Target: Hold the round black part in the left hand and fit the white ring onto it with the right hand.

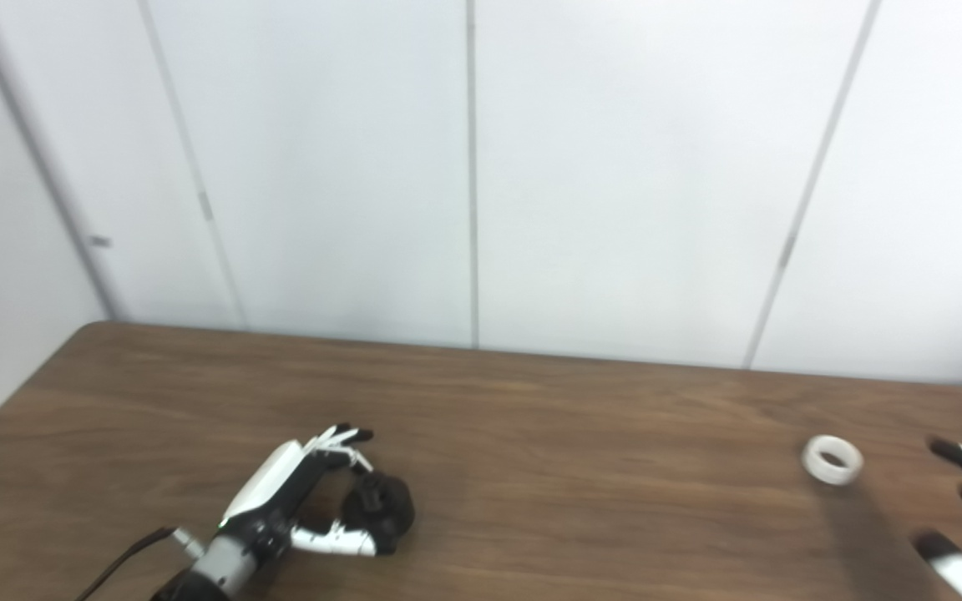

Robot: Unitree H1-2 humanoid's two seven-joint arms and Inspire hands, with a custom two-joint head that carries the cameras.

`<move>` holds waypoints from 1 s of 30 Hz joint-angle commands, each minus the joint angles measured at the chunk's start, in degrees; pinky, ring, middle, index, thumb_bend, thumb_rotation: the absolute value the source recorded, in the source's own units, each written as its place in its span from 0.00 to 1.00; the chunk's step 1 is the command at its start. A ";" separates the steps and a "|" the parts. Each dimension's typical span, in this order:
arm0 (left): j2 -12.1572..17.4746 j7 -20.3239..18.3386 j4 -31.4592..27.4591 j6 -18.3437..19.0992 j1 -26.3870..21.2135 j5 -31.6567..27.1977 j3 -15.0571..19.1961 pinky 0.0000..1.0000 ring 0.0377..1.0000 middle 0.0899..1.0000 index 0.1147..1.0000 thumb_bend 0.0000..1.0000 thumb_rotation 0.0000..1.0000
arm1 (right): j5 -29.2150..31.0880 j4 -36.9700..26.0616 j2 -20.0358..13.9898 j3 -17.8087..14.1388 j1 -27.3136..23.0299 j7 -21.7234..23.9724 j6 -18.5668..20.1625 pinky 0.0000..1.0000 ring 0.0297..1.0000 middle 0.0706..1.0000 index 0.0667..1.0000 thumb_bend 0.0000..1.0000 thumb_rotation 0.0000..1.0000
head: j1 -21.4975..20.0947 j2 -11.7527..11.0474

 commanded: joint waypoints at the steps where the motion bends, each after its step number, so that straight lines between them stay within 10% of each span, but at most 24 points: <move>1: 0.87 -0.48 -2.55 -1.85 -1.29 -0.85 0.82 1.00 1.00 0.91 0.41 0.51 0.04 | -2.98 -2.65 -2.27 -0.69 -2.70 -1.87 1.83 0.94 1.00 1.00 0.83 0.88 0.59 | -1.23 0.01; 5: 1.62 -2.48 -3.96 -4.80 -0.34 -2.28 0.80 1.00 1.00 0.90 0.41 0.51 0.04 | -6.45 -2.72 -4.03 0.34 -6.24 -1.77 6.07 0.97 1.00 1.00 0.85 0.80 0.41 | -8.30 -0.43; 12: 2.71 -4.09 -3.80 -8.62 0.42 -2.73 1.23 1.00 1.00 0.89 0.41 0.51 0.04 | -16.80 2.77 -9.53 7.05 -11.83 -0.47 6.73 0.91 1.00 1.00 0.82 0.95 0.43 | -13.78 -0.83; 22: 3.28 -7.21 -5.03 -10.06 1.21 -3.32 0.90 1.00 1.00 0.87 0.41 0.51 0.04 | -26.86 12.57 -18.69 18.18 -22.03 8.59 12.17 0.87 1.00 1.00 0.80 0.97 0.26 | -16.21 -0.76; 30: 2.98 -9.73 -8.46 -8.61 2.47 -3.51 1.07 1.00 1.00 0.87 0.41 0.51 0.04 | -32.65 22.28 -23.09 27.75 -31.45 16.12 10.59 0.92 1.00 1.00 0.77 1.00 0.30 | -16.67 -0.54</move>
